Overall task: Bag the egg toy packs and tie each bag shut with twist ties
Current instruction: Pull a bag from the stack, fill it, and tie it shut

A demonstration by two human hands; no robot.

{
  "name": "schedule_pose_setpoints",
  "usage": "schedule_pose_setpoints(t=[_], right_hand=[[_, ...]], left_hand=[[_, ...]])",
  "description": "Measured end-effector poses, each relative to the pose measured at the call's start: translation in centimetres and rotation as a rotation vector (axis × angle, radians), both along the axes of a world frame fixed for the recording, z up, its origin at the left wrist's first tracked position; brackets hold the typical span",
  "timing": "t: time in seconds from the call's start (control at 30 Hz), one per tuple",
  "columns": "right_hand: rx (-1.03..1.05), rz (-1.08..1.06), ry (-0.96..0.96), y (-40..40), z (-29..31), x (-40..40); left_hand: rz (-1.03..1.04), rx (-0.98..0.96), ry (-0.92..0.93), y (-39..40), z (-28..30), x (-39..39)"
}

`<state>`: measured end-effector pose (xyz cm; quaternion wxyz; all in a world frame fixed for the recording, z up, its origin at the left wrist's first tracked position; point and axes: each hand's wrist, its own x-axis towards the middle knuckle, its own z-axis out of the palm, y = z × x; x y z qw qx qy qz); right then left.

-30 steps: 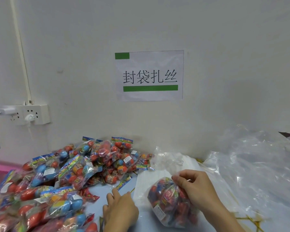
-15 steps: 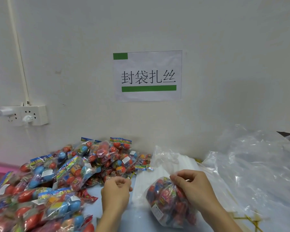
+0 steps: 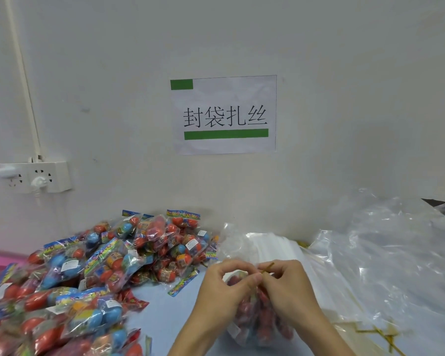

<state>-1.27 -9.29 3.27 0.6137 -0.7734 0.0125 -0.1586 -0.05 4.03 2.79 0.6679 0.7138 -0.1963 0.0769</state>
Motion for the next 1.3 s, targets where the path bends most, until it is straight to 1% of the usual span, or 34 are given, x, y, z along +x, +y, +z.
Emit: schedule_pose_setpoints(t=[0.1, 0.23, 0.27, 0.33, 0.4, 0.47, 0.67, 0.73, 0.83, 0.93, 1.1, 1.2, 1.3], right_hand=[[-0.033, 0.098, -0.032, 0.6, 0.2, -0.3], [-0.111, 0.173, -0.045, 0.7, 0.4, -0.8], [-0.106, 0.205, -0.041, 0.7, 0.5, -0.9], [-0.018, 0.237, -0.04, 0.5, 0.7, -1.0], [0.101, 0.198, -0.06, 0.2, 0.8, -0.8], [0.174, 0.164, -0.084, 0.0, 0.9, -0.7], [0.114, 0.084, -0.175, -0.1, 0.5, -0.3], [0.157, 0.021, -0.185, -0.2, 0.4, -0.1], [0.256, -0.126, -0.186, -0.8, 0.2, 0.4], [0.277, -0.233, -0.152, -1.3, -0.2, 0.8], [0.251, -0.203, -0.111, -0.4, -0.5, 0.9], [0.259, -0.125, -0.111, 0.5, -0.5, 0.7], [0.259, -0.042, -0.111, 1.1, -0.5, 0.4]], left_hand=[[0.032, -0.092, 0.028, -0.3, 0.0, 0.1], [0.145, -0.16, 0.022, -0.4, -0.2, 0.2], [0.165, -0.18, 0.013, -0.3, -0.2, 0.2], [0.178, -0.201, -0.007, 0.0, -0.1, 0.2], [0.174, -0.2, -0.032, 0.1, 0.0, 0.2], [0.172, -0.182, -0.045, 0.2, 0.1, 0.2], [0.164, -0.131, -0.071, 0.1, 0.0, 0.3], [0.17, -0.115, -0.045, 0.2, -0.1, 0.4], [0.164, -0.141, 0.031, 0.5, 0.0, 0.4], [0.153, -0.136, 0.079, 0.7, 0.3, 0.4], [0.18, -0.057, 0.073, 0.5, 0.0, 0.5], [0.152, -0.074, 0.054, 0.4, -0.2, 0.5], [0.13, -0.039, 0.016, 0.4, -0.5, 0.7]])
